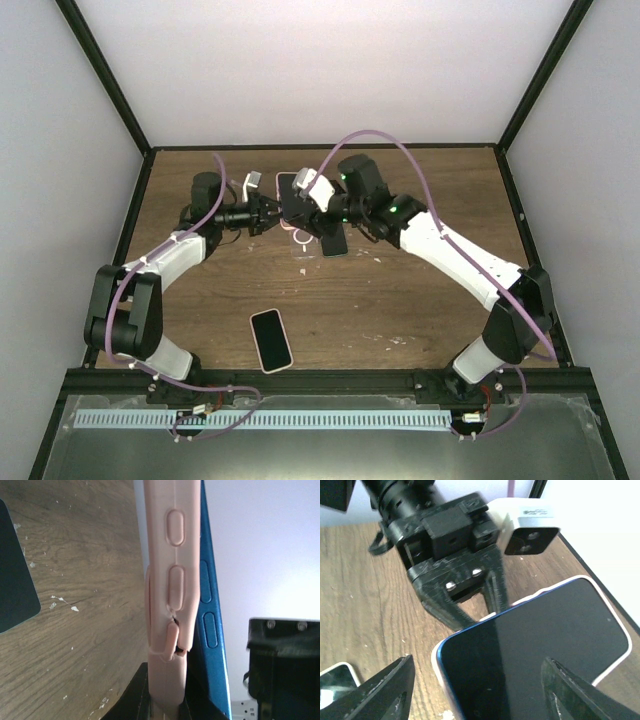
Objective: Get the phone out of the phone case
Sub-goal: Remove the phone case from the phone.
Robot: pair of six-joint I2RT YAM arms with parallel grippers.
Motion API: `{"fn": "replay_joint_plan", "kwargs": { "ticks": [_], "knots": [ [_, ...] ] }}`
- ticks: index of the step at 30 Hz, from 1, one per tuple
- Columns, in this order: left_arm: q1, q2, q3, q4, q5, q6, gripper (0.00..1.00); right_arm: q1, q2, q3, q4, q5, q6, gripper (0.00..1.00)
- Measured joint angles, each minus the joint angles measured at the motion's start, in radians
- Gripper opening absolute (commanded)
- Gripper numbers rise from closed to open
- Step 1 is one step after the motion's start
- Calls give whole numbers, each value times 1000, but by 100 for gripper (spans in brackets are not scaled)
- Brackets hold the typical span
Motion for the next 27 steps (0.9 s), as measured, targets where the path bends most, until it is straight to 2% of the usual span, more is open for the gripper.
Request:
{"fn": "replay_joint_plan", "kwargs": {
  "ticks": [9,20,22,24,27],
  "knots": [
    [0,0,0,7,-6,-33,0,42,1,-20,61,153,-101,52],
    [6,0,-7,23,-38,-47,0,80,-6,-141,252,302,-254,50],
    [5,0,-10,24,-38,-48,0,91,-10,-174,307,332,-299,45],
    [5,0,-10,27,-40,-50,0,98,-10,-196,350,357,-334,35],
    [6,0,-11,40,-48,-56,0,107,-10,-218,396,384,-380,30]
  ]
}}
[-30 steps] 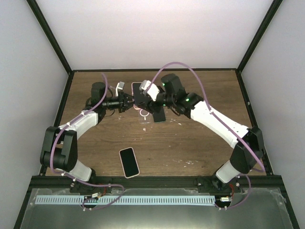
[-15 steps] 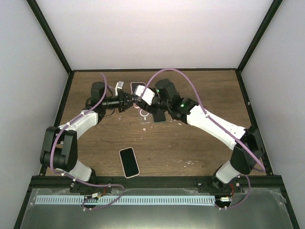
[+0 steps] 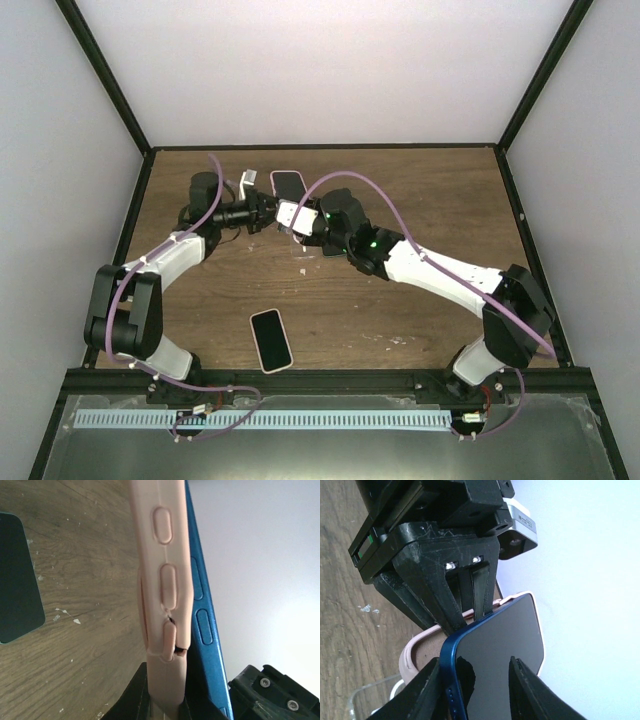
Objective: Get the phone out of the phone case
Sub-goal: Remove the phone case from the phone, then place the phone case at the center of the board.
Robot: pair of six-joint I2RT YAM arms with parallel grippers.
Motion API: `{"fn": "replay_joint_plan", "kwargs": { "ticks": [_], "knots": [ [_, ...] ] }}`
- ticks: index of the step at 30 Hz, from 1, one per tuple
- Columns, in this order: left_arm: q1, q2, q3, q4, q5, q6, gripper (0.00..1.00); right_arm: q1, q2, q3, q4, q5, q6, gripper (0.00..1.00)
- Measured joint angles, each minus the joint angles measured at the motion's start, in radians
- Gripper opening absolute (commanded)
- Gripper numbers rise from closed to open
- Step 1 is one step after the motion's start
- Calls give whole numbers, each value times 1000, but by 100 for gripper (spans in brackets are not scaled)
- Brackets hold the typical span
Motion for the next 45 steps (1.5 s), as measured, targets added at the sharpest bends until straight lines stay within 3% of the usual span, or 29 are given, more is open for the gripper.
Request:
{"fn": "replay_joint_plan", "kwargs": {
  "ticks": [10,18,24,33,45],
  "knots": [
    [1,-1,-2,27,-2,-23,0,4,-16,-51,122,35,-96,1],
    [5,-19,-3,-5,25,19,0,1,-61,-56,122,38,-100,1],
    [25,-39,2,-100,46,143,0,2,-99,-56,95,32,-57,1],
    [159,31,36,-416,-108,460,0,-18,-243,-46,88,79,39,1],
    [166,294,242,-751,-246,852,0,-91,-254,-64,-10,101,100,1]
  ]
}}
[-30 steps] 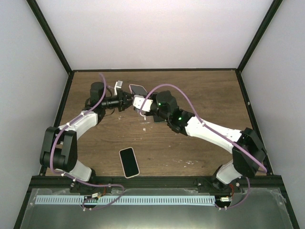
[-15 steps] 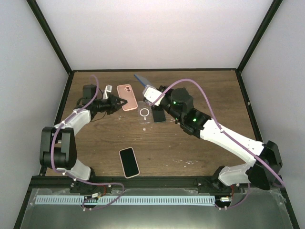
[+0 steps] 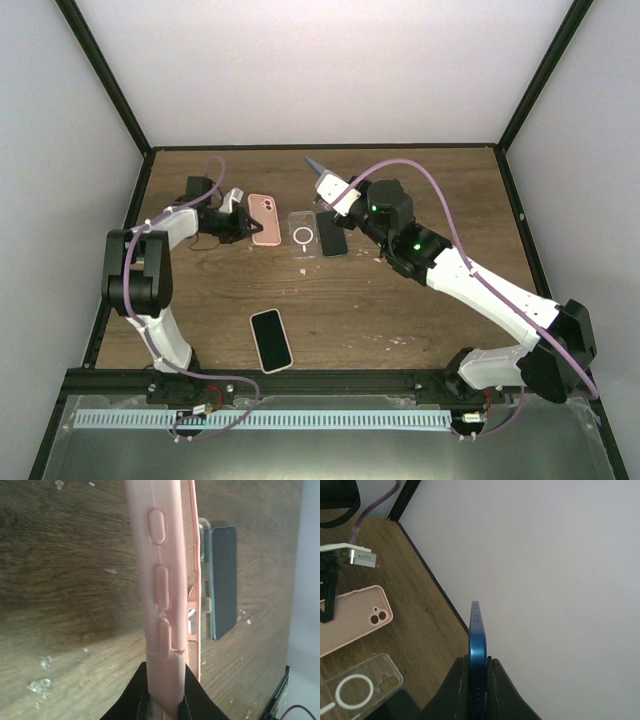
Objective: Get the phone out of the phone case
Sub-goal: Place the phone case at the center of the board.
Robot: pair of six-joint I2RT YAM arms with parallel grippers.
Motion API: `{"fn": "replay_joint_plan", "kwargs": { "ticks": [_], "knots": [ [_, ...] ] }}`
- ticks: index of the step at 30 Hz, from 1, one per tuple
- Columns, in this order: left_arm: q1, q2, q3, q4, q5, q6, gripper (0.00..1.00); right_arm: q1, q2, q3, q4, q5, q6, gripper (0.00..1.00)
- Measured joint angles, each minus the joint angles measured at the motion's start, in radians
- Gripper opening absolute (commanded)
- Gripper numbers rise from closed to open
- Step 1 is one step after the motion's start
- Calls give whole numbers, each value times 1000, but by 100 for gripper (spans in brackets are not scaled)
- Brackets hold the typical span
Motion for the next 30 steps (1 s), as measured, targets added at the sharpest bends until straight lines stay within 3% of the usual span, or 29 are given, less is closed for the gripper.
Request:
{"fn": "replay_joint_plan", "kwargs": {
  "ticks": [11,18,24,26,28,30],
  "knots": [
    [-25,155,95,-127,-26,119,9,-32,0,-1,-14,1,19,1],
    [-67,184,142,-148,-55,123,36,-35,17,-1,-14,1,20,1],
    [-80,181,138,-147,-72,93,73,-35,42,-1,-9,-3,12,1],
    [-76,158,126,-142,-72,82,79,-35,50,-3,1,-6,0,1],
    [-64,118,105,-142,-77,66,91,-35,63,-6,19,-9,-18,1],
    [-39,65,88,-137,-63,34,94,-34,76,-16,43,-11,-42,1]
  ]
}}
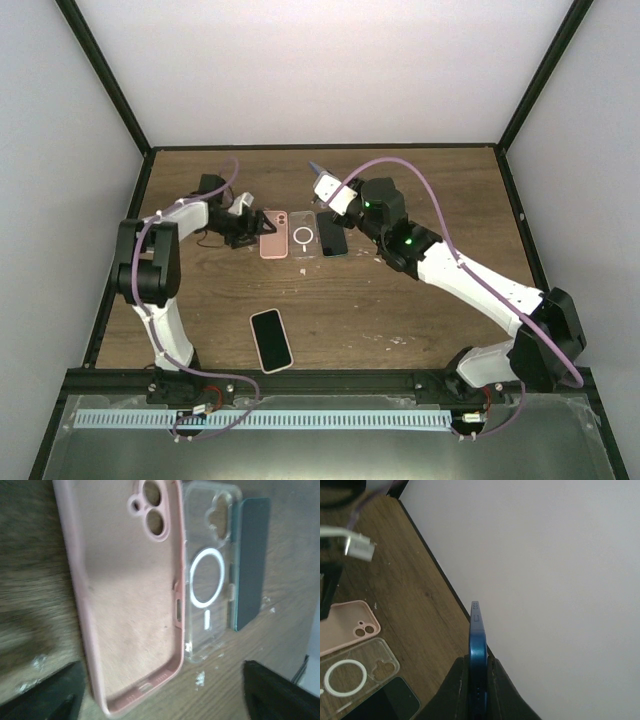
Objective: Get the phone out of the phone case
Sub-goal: Place the phone case at the center of the board, then place the phone at the center of the board.
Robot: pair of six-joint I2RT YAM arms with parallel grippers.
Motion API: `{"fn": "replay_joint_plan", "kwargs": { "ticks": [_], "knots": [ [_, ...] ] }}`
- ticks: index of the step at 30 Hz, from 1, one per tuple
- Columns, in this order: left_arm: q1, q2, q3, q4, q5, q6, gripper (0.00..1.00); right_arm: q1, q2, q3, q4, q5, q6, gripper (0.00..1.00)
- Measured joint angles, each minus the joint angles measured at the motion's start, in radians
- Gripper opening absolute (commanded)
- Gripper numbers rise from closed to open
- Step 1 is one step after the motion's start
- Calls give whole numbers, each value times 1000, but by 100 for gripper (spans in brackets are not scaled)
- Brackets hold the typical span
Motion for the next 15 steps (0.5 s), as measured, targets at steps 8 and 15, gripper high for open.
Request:
{"fn": "replay_joint_plan", "kwargs": {
  "ticks": [8,15],
  "knots": [
    [79,-224,0,100,122,-138,100,21,56,-37,104,-5,-130,1],
    [71,-317,8,287,280,-374,97,67,86,-117,269,13,-299,1]
  ]
}}
